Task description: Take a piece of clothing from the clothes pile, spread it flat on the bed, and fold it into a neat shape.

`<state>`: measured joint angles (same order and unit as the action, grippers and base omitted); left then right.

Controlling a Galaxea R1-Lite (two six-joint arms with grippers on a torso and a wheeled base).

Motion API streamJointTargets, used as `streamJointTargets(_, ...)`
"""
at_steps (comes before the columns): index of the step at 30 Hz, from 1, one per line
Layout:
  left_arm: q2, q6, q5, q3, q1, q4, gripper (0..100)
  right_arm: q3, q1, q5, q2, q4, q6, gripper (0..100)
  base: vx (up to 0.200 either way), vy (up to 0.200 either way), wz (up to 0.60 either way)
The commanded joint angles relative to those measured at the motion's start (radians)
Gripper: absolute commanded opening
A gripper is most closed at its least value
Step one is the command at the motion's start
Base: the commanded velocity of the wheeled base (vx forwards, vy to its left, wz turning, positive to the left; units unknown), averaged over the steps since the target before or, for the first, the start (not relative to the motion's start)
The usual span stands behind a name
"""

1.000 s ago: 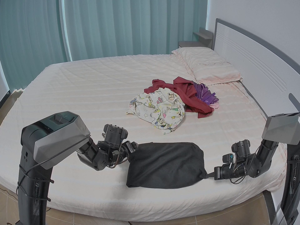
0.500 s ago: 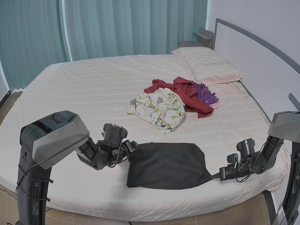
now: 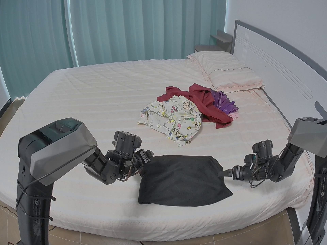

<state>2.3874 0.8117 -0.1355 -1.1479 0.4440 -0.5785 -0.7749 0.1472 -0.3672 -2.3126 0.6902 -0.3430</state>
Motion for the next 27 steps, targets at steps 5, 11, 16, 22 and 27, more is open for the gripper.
streamJointTargets(5,-0.004,0.014,-0.039,0.008,0.027,-0.001,100,-0.319,0.106,0.202,-0.246,0.069,-0.245,100,0.0,0.0,0.0)
streamJointTargets(11,-0.005,0.014,-0.039,0.01,0.025,-0.001,100,-0.391,0.12,0.211,-0.266,0.052,-0.295,100,0.0,0.0,0.0)
streamJointTargets(16,-0.005,0.014,-0.041,0.01,0.025,-0.001,100,-0.411,0.126,0.261,-0.277,0.055,-0.295,0,0.0,0.0,0.0)
streamJointTargets(22,-0.007,0.014,-0.042,0.013,0.027,-0.001,100,-0.426,0.117,0.281,-0.275,0.063,-0.298,0,0.0,0.0,0.0)
streamJointTargets(27,-0.019,0.014,-0.045,0.019,0.027,-0.001,100,-0.425,0.103,0.306,-0.271,0.115,-0.295,0,0.0,0.0,0.0)
